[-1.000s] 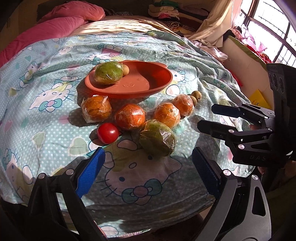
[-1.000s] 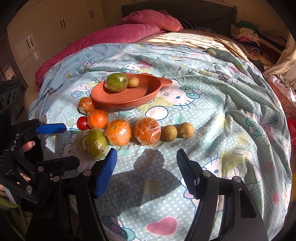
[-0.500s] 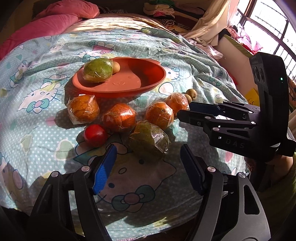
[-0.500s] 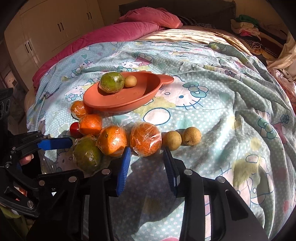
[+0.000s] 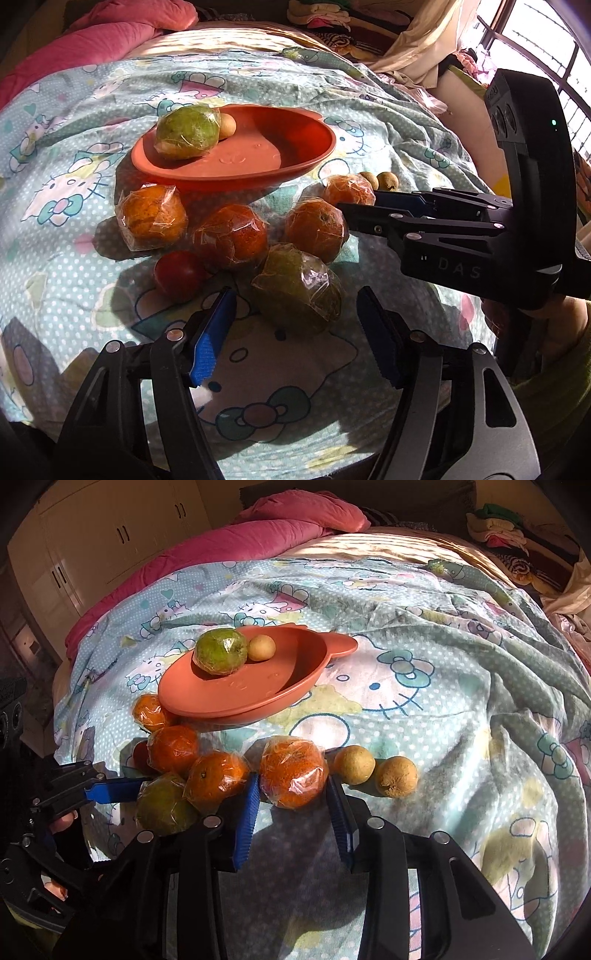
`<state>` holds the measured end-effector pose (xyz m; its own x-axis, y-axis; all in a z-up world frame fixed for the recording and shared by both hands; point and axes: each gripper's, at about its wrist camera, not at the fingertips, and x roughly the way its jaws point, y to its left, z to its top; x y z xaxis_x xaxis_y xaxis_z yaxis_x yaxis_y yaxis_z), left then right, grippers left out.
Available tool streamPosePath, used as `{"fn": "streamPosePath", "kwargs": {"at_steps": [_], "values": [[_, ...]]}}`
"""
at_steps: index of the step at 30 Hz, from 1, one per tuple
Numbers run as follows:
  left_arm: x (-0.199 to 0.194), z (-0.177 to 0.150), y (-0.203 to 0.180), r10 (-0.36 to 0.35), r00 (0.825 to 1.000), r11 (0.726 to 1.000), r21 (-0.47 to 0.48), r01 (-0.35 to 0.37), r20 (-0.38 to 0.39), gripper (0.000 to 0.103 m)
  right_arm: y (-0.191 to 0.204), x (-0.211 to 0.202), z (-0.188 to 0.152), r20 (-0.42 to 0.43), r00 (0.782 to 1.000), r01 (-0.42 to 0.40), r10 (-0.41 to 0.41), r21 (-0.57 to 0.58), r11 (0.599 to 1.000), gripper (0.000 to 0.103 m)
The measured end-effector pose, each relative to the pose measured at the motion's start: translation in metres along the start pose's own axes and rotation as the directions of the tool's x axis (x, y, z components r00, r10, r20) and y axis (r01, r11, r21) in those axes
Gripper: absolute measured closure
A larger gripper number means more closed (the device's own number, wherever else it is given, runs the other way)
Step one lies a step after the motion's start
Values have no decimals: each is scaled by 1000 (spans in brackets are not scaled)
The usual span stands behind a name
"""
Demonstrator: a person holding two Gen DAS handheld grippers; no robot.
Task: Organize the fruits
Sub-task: 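Grasp a second bagged green fruit with the left tool while the right tool grasps a bagged orange, then carry the bagged green fruit and the bagged orange over the orange plate with both tools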
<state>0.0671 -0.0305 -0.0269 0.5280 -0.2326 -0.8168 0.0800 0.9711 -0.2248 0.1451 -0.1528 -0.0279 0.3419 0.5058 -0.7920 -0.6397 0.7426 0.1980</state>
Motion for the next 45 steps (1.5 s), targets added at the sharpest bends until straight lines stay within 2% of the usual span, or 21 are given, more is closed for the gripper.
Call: {"fn": "streamPosePath", "kwargs": {"at_steps": [5, 12, 21, 31, 45], "values": [[3, 1, 0, 4, 1000, 1000, 2, -4, 1, 45, 0, 6, 3, 11, 1000, -14, 14, 4, 1000, 66], [10, 3, -1, 1, 1000, 1000, 6, -1, -2, 59, -2, -2, 2, 35, 999, -29, 28, 6, 1000, 68], [8, 4, 0, -7, 1000, 1000, -2, 7, -1, 61, 2, -19, -1, 73, 996, -52, 52, 0, 999, 68], [-22, 4, 2, -43, 999, 999, -14, 43, 31, 61, 3, -35, -3, 105, 993, -60, 60, -3, 998, 68], [-53, 33, 31, 9, 993, 998, -64, -2, 114, 61, 4, -54, 11, 152, 987, -40, 44, -25, 999, 68]]}}
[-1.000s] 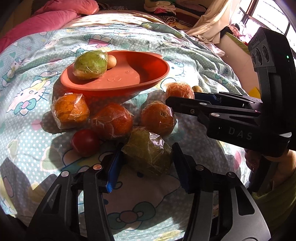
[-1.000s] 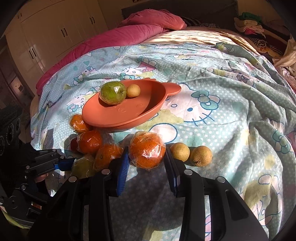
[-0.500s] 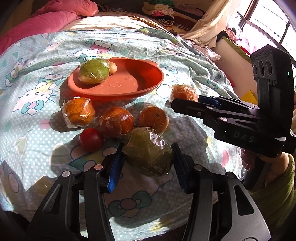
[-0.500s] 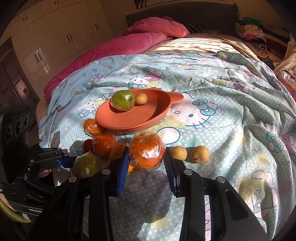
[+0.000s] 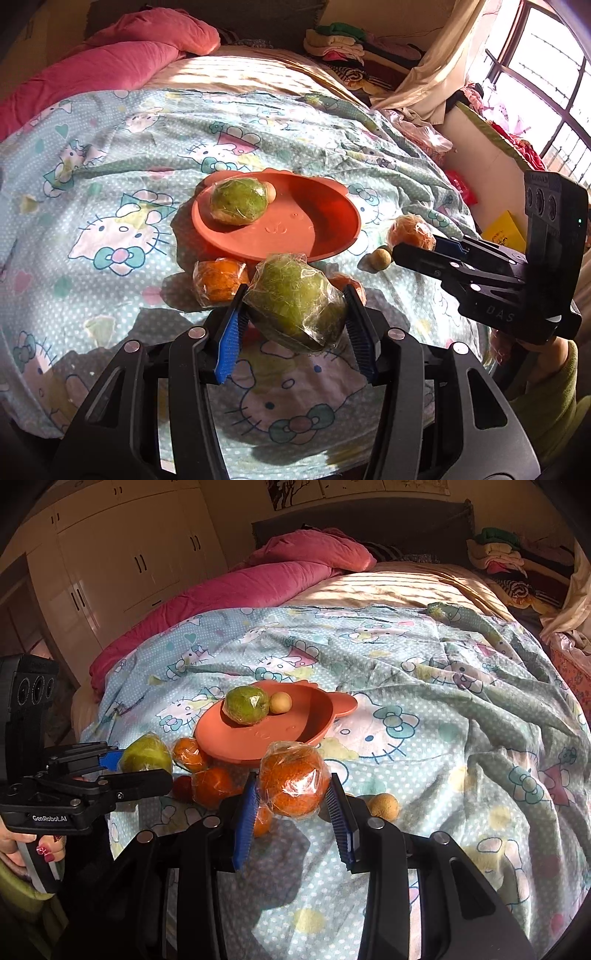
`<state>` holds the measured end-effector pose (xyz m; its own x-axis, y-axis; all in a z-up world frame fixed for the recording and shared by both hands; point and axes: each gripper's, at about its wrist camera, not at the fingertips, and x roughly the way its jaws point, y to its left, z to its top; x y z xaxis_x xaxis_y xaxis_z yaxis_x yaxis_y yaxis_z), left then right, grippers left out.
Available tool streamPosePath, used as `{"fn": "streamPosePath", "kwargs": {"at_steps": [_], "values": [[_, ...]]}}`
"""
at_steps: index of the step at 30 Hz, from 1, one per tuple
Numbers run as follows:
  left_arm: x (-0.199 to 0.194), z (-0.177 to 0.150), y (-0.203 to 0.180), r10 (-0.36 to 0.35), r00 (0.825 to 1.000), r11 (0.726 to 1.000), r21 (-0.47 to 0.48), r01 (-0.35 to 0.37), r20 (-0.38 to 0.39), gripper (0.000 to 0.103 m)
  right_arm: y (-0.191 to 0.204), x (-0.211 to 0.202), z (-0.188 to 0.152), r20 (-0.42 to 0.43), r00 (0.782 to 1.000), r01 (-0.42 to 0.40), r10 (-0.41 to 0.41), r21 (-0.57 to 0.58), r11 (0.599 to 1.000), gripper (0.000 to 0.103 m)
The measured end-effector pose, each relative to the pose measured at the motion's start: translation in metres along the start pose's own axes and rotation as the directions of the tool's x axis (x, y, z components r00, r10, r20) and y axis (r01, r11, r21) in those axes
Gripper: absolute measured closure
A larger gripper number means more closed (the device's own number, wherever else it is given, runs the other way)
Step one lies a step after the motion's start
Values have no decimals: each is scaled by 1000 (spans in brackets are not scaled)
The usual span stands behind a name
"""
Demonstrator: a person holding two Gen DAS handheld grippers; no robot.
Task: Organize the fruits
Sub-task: 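Carry the bagged green fruit and the bagged orange over the orange plate with both tools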
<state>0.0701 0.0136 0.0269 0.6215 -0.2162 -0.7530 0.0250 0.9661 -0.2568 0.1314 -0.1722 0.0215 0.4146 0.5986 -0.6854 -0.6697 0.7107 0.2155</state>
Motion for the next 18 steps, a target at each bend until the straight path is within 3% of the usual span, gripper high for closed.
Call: {"fn": "streamPosePath", "kwargs": {"at_steps": [18], "values": [[10, 32, 22, 31, 999, 999, -29, -31, 10, 61, 8, 4, 30, 31, 999, -3, 6, -71, 997, 68]]}}
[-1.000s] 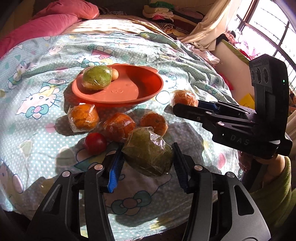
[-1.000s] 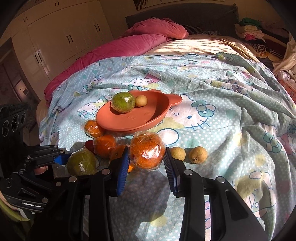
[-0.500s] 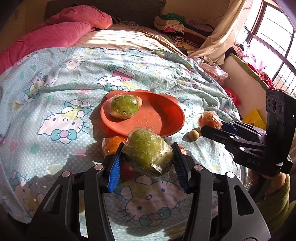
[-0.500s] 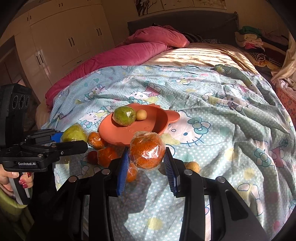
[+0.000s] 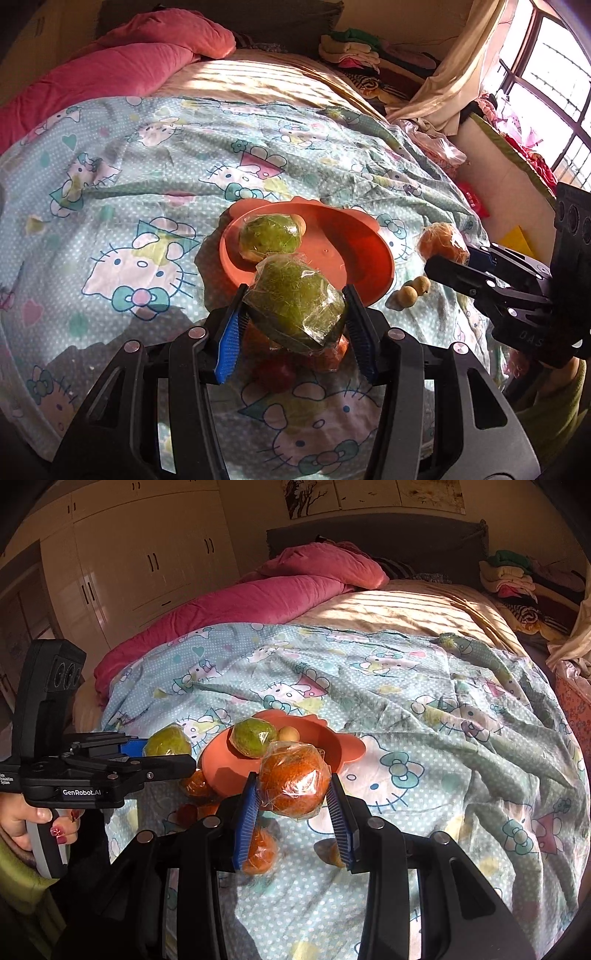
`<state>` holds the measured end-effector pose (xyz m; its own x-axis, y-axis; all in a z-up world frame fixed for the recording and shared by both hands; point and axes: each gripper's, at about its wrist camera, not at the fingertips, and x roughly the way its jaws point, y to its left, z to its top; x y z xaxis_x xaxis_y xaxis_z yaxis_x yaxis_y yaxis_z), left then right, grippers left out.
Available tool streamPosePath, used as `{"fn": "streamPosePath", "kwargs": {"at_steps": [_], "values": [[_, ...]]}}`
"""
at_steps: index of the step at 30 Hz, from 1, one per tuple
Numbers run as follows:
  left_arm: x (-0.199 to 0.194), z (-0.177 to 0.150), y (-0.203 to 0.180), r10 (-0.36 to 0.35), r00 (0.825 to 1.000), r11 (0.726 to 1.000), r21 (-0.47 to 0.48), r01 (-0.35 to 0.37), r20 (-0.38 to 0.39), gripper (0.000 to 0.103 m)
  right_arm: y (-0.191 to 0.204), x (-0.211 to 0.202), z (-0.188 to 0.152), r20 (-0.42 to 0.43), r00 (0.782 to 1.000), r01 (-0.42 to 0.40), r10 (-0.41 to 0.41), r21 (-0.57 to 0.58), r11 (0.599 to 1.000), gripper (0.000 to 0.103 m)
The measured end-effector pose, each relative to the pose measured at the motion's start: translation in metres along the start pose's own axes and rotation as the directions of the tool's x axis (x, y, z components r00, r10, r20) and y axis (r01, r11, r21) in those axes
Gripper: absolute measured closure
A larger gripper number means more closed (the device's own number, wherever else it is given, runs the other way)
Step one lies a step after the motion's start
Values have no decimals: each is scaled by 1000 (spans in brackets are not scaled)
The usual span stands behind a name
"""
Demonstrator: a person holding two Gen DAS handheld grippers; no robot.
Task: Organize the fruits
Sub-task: 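Carry the bagged green fruit and the bagged orange over the orange plate with both tools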
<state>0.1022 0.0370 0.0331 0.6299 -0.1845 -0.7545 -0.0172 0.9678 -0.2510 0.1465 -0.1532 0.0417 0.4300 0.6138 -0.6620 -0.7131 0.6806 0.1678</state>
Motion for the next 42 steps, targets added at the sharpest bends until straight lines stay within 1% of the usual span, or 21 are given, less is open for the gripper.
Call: {"fn": "streamPosePath", "kwargs": {"at_steps": [10, 18, 34, 42], "values": [[16, 11, 1, 1, 1000, 1000, 10, -1, -25, 61, 1, 17, 7, -28, 1000, 2, -3, -47, 999, 68], [29, 14, 4, 2, 999, 1000, 6, -1, -51, 61, 4, 38, 11, -74, 997, -7, 0, -96, 995, 68], [40, 13, 8, 2, 998, 1000, 3, -2, -68, 61, 0, 59, 20, -126, 992, 6, -26, -159, 987, 68], [43, 12, 8, 3, 998, 1000, 0, -3, -69, 61, -1, 67, 14, -145, 989, 6, -30, -168, 986, 68]]}}
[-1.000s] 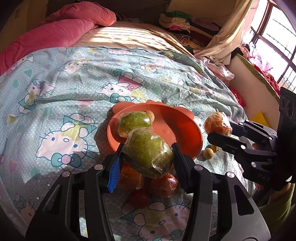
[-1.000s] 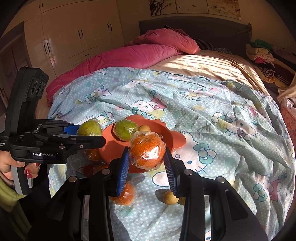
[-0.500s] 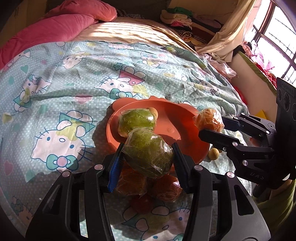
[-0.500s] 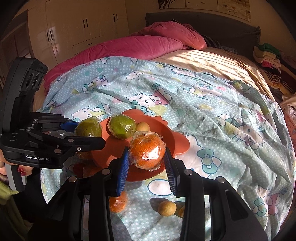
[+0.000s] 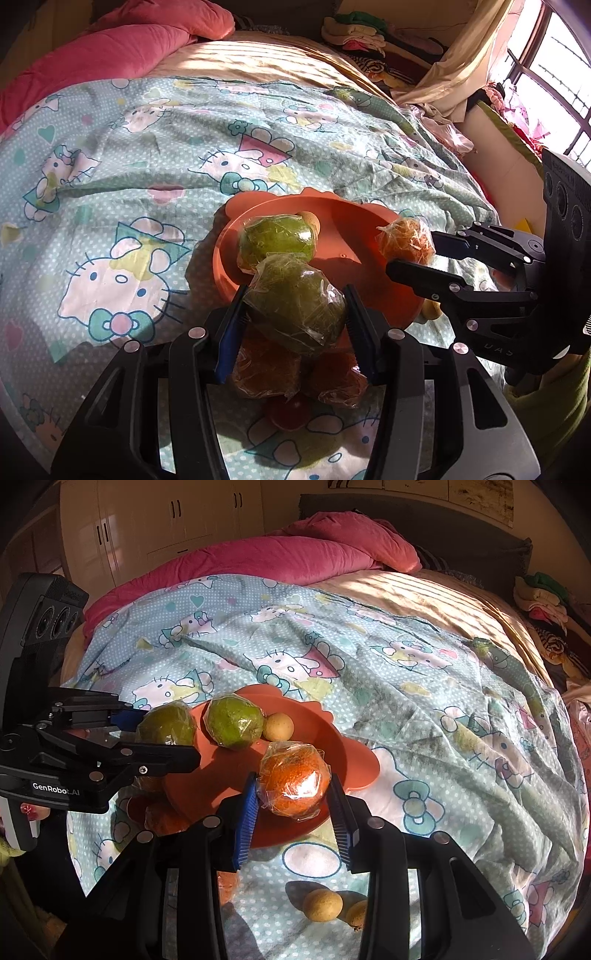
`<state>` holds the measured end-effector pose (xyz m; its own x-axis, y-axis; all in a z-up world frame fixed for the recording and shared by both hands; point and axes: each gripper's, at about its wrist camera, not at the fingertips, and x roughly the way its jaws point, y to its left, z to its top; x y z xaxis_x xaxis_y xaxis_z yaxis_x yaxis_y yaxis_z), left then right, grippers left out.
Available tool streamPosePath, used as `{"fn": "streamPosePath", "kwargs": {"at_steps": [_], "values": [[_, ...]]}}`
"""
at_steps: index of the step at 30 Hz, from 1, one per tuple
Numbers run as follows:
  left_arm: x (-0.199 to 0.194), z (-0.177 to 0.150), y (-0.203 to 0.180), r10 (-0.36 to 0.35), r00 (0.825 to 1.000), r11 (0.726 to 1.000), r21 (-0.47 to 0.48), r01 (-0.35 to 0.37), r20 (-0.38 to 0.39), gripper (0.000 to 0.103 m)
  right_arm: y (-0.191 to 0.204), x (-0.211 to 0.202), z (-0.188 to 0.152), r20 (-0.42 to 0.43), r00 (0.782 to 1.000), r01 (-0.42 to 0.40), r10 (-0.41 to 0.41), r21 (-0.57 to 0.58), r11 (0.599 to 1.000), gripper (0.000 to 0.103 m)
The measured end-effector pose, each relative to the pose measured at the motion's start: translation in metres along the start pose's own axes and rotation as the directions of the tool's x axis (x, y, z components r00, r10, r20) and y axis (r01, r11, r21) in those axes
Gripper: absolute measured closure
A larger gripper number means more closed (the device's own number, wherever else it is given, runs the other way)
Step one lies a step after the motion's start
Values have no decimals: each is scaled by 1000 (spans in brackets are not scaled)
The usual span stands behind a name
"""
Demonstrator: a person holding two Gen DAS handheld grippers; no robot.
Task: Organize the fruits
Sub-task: 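Carry the bagged green fruit and the bagged orange over the orange plate with both tools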
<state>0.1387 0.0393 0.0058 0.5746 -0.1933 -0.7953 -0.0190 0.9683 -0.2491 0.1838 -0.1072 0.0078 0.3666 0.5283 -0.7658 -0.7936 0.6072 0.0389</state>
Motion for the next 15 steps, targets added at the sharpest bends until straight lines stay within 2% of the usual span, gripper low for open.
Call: {"fn": "streamPosePath", "kwargs": {"at_steps": [15], "values": [[4, -2, -1, 0, 1000, 1000, 5, 1, -4, 61, 4, 6, -6, -32, 999, -3, 1, -38, 999, 68]]}}
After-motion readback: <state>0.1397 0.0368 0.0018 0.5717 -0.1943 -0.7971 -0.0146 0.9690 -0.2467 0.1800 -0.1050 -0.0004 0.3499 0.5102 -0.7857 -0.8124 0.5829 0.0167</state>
